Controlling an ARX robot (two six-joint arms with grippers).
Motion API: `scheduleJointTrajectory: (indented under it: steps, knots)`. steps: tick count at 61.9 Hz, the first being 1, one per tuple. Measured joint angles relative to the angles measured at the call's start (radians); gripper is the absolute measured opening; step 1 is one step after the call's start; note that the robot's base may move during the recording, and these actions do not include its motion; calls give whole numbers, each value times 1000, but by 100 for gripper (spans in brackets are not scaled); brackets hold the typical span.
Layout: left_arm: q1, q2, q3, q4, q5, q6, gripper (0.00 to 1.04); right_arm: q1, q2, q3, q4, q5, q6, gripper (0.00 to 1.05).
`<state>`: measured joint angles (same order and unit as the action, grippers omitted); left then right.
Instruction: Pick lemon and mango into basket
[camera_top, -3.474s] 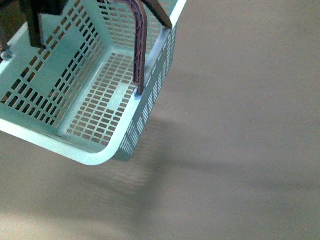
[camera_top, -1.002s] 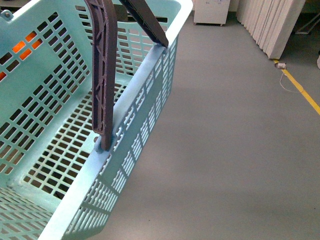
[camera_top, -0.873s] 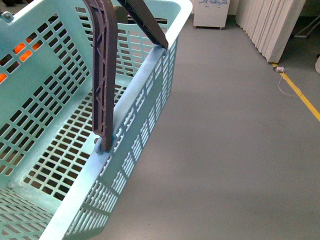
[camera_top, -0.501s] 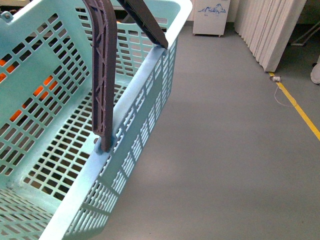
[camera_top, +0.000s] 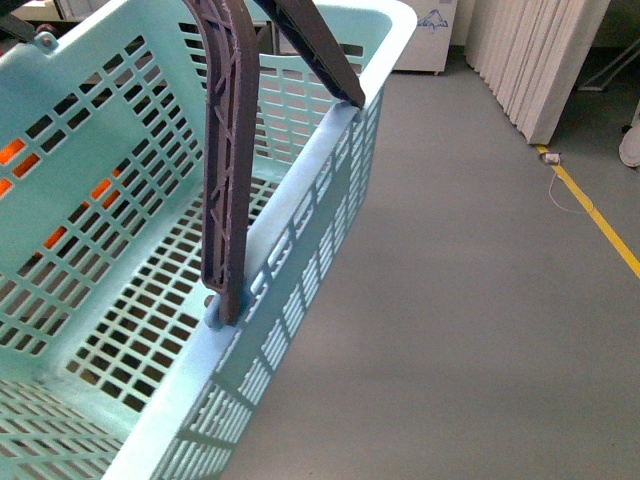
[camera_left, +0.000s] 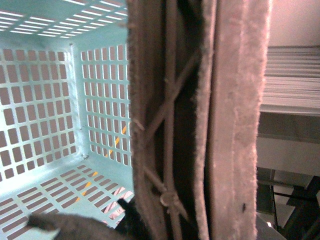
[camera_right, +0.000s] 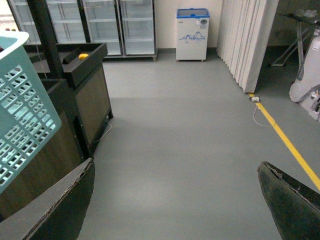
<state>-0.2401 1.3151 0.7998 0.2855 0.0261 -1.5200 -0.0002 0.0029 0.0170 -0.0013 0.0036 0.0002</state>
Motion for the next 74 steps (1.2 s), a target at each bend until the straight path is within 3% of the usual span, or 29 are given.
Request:
scheduleJointTrajectory:
  steps: [74]
  knots:
    - [9,-2,0,0,-26,14,15,0,0,0,0,-3,0,96]
